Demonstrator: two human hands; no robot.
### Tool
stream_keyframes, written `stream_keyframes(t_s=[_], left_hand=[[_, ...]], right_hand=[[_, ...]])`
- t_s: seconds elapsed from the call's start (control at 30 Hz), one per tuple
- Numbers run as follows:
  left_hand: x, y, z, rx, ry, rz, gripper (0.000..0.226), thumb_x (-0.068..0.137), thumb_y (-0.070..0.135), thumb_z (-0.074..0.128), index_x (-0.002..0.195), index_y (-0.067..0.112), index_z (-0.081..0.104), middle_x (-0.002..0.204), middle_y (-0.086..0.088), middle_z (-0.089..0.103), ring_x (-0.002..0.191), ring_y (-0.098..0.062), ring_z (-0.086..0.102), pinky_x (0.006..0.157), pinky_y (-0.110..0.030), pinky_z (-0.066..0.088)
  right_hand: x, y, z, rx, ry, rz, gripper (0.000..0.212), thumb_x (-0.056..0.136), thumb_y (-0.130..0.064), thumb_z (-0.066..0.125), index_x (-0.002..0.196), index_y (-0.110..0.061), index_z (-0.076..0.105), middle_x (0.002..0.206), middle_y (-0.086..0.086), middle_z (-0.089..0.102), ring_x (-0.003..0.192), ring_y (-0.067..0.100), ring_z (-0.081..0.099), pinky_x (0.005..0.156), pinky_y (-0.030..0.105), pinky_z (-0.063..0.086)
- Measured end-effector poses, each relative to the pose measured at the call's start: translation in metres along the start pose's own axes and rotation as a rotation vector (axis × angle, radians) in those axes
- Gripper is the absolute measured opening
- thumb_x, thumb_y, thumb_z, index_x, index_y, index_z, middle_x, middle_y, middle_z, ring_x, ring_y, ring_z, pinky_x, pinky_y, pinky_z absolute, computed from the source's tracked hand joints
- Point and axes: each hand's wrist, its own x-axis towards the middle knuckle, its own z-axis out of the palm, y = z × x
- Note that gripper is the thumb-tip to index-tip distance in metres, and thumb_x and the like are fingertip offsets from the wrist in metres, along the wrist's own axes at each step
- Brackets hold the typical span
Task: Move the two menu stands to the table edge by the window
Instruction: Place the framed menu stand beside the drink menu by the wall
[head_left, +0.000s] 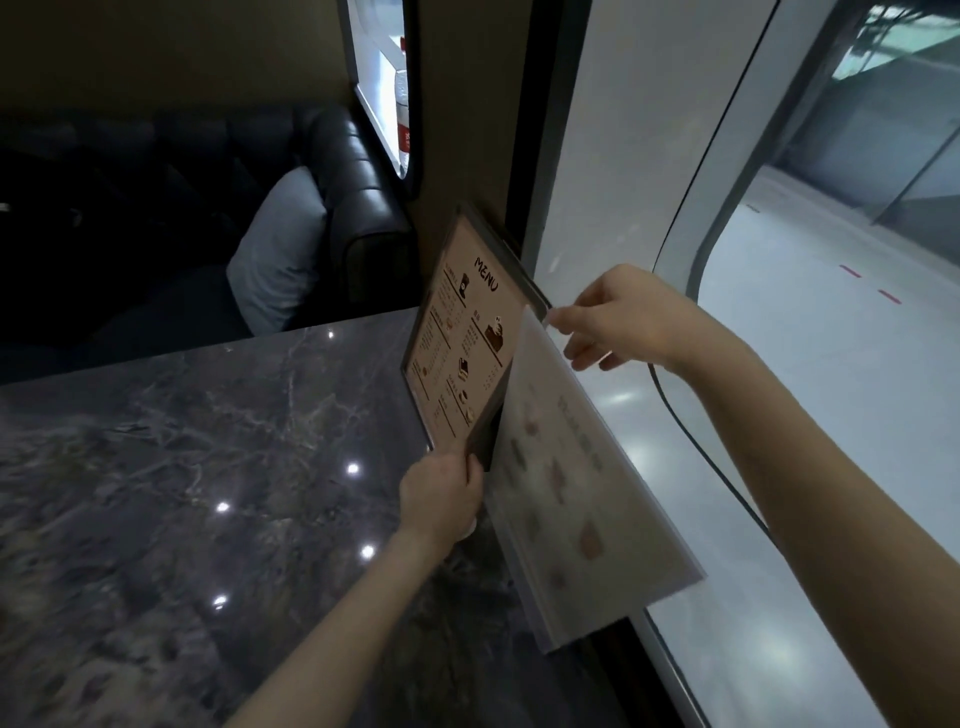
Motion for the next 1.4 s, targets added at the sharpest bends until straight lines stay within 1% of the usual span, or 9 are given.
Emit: stream_keyframes(t_s=[0.07,0.13,0.2,0.3,0.43,0.63,0.87,1.03,1.4], left_hand=[[-0.018,0.001,0.011,-0.041,0.037,0.070,0.031,0.092,0.024,0.037,0.088,0.005,0.062,0.085,-0.013,0.067,0.072,-0.025,0.063,0.065,-0.035,0.053],[-0.038,0.007,0.020,-0.114,-0.046,0.126,0.031,0.093,0.020,0.039,0.108,0.003,0.062,0.107,-0.016,0.066,0.095,-0.027,0.063,0.085,-0.021,0.043],[-0.053,0.011,0.031,-0.098,-0.200,0.160,0.043,0.095,0.016,0.041,0.135,0.000,0.042,0.140,-0.016,0.047,0.126,-0.026,0.046,0.099,-0.013,0.022],[-0.064,0.004,0.056,0.144,-0.388,0.179,0.060,0.098,0.029,0.030,0.148,0.005,0.008,0.159,-0.008,0.006,0.146,-0.022,0.010,0.116,-0.029,0.008],[-0.072,-0.008,0.074,0.390,-0.554,0.183,0.061,0.098,0.039,0.017,0.148,0.008,0.003,0.160,-0.008,0.000,0.147,-0.019,-0.002,0.120,-0.038,0.006],[-0.068,-0.011,0.076,0.397,-0.621,0.181,0.062,0.099,0.039,0.018,0.149,0.006,0.002,0.160,-0.008,0.000,0.147,-0.018,-0.001,0.119,-0.036,0.006],[-0.071,-0.014,0.069,0.438,-0.638,0.218,0.062,0.098,0.039,0.020,0.148,0.006,0.005,0.159,-0.010,0.004,0.147,-0.020,0.002,0.120,-0.037,0.007],[-0.084,-0.024,0.065,0.414,-0.619,0.235,0.062,0.098,0.040,0.020,0.149,0.009,0.002,0.160,-0.007,0.002,0.147,-0.019,0.000,0.119,-0.037,0.004],[-0.085,-0.031,0.052,0.393,-0.606,0.202,0.064,0.099,0.041,0.019,0.148,0.008,-0.004,0.159,-0.009,-0.005,0.147,-0.020,-0.005,0.118,-0.033,-0.003]], right_hand=[[-0.017,0.002,0.006,0.025,0.052,-0.057,0.034,0.091,-0.034,0.051,0.096,-0.004,0.065,0.088,0.010,0.071,0.079,0.020,0.069,0.075,0.037,0.059],[-0.032,0.005,0.014,0.046,0.152,-0.097,0.042,0.091,-0.038,0.048,0.092,-0.001,0.067,0.090,0.015,0.072,0.081,0.028,0.069,0.080,0.046,0.058],[-0.043,0.005,0.021,0.038,0.236,-0.111,0.053,0.091,-0.042,0.045,0.093,0.006,0.066,0.092,0.023,0.071,0.085,0.038,0.067,0.079,0.052,0.056],[-0.051,0.006,0.032,-0.017,0.234,-0.129,0.052,0.091,-0.043,0.046,0.096,0.004,0.067,0.091,0.019,0.071,0.084,0.036,0.066,0.069,0.040,0.056],[-0.054,0.013,0.040,-0.085,0.219,-0.158,0.042,0.090,-0.037,0.051,0.095,0.001,0.068,0.092,0.016,0.071,0.080,0.027,0.067,0.072,0.042,0.057],[-0.049,0.026,0.043,-0.102,0.304,-0.193,0.036,0.087,-0.024,0.056,0.086,0.009,0.069,0.087,0.028,0.070,0.076,0.038,0.066,0.069,0.047,0.057],[-0.049,0.030,0.040,-0.105,0.322,-0.206,0.034,0.087,-0.013,0.053,0.077,0.018,0.064,0.072,0.035,0.063,0.052,0.029,0.046,0.052,0.031,0.039],[-0.046,0.030,0.038,-0.087,0.339,-0.262,0.033,0.086,-0.013,0.052,0.084,0.018,0.063,0.088,0.039,0.064,0.073,0.047,0.061,0.060,0.048,0.054],[-0.043,0.028,0.037,-0.084,0.359,-0.255,0.034,0.087,-0.015,0.053,0.088,0.017,0.064,0.090,0.038,0.064,0.081,0.047,0.061,0.069,0.051,0.054]])
